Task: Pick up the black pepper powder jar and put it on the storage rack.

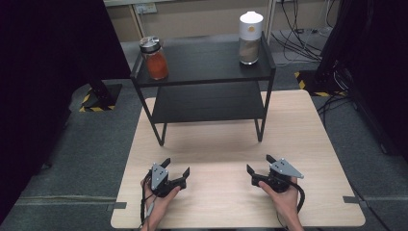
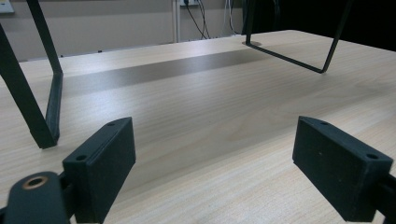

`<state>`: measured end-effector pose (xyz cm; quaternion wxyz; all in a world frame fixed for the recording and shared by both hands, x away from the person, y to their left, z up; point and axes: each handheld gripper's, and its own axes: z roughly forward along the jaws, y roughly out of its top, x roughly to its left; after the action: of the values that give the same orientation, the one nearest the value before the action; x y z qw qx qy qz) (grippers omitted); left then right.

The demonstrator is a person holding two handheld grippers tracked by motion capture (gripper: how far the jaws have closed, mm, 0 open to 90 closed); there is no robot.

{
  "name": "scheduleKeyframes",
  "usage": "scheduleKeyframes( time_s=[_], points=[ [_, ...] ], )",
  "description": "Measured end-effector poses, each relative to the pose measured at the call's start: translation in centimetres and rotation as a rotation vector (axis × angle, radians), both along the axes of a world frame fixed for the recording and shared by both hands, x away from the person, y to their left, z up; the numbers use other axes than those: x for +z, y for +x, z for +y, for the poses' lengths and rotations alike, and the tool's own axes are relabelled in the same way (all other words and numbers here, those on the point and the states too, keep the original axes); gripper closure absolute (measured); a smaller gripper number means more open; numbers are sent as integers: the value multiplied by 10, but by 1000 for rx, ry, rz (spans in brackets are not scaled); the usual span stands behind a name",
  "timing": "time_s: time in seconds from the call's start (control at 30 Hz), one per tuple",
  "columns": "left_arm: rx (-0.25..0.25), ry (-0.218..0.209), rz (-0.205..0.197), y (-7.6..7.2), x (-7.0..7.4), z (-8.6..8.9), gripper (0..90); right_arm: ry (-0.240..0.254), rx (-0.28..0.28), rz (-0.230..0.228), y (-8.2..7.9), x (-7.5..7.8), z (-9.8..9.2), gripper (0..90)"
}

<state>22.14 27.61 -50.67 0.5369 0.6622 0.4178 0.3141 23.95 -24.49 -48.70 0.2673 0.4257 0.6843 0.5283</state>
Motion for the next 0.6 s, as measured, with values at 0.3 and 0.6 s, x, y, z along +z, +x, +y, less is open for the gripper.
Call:
scheduleKeyframes(
  time_s=[0.3,0.6],
  points=[
    [-1,-3,-1,0,0,0,127,-12,13,-7,0,0,1,112],
    [-2,-3,1,-1,0,-1,127,-5,18,-8,-1,-1,-1,95]
  ],
)
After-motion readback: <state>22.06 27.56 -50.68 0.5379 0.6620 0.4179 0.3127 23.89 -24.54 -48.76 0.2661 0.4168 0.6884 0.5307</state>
